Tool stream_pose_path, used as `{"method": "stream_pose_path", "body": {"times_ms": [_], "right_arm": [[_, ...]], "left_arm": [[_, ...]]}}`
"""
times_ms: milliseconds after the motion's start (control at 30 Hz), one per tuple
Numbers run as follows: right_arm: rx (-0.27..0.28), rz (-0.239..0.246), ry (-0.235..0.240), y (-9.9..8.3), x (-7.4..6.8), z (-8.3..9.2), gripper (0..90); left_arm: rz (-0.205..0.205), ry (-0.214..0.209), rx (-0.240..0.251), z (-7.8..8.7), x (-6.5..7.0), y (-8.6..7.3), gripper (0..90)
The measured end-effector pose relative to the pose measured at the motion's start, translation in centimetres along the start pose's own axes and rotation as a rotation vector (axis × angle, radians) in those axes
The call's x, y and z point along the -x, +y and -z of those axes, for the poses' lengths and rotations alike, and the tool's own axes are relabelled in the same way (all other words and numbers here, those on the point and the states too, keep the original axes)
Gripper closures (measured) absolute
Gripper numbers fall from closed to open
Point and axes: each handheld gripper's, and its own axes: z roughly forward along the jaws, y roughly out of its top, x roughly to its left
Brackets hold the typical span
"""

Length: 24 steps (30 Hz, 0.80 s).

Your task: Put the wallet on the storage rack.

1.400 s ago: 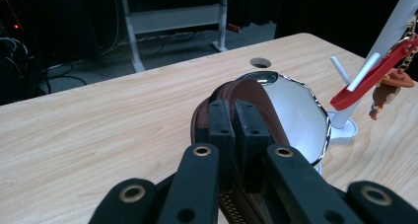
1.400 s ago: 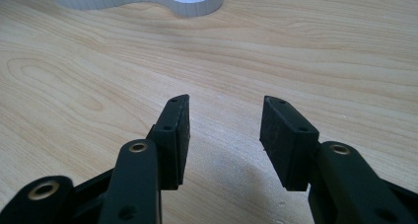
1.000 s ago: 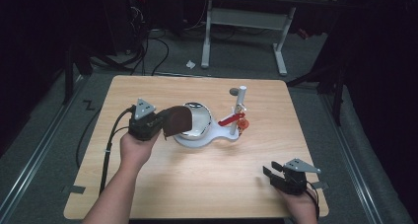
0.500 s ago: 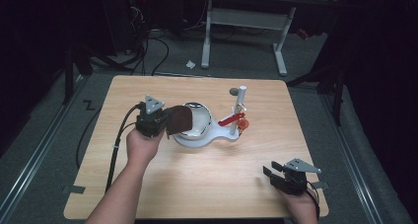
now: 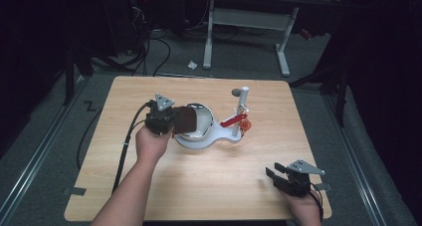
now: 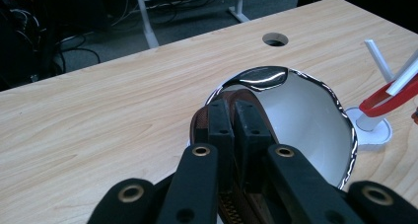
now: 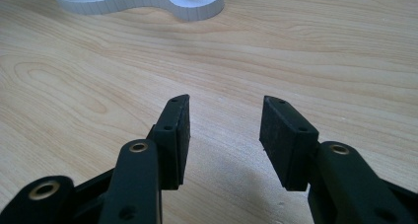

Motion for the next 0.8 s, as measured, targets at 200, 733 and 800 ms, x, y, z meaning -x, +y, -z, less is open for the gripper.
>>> {"method": "stream_pose_path", "body": {"times_ms": [200, 733, 800], "right_arm": [[0.002, -0.001, 0.004, 0.0, 0.0, 0.1, 55.0], [0.010, -0.006, 0.010, 0.0, 0.0, 0.2, 55.0], [0.010, -0.006, 0.011, 0.0, 0.0, 0.2, 54.9]], "left_arm": [[0.005, 0.002, -0.013, -0.8, 0.3, 0.1, 86.7], [0.029, 0.026, -0.017, -2.6, 0.7, 0.2, 84.8], [0.031, 0.025, -0.012, -2.6, 0.8, 0.2, 83.5]]}}
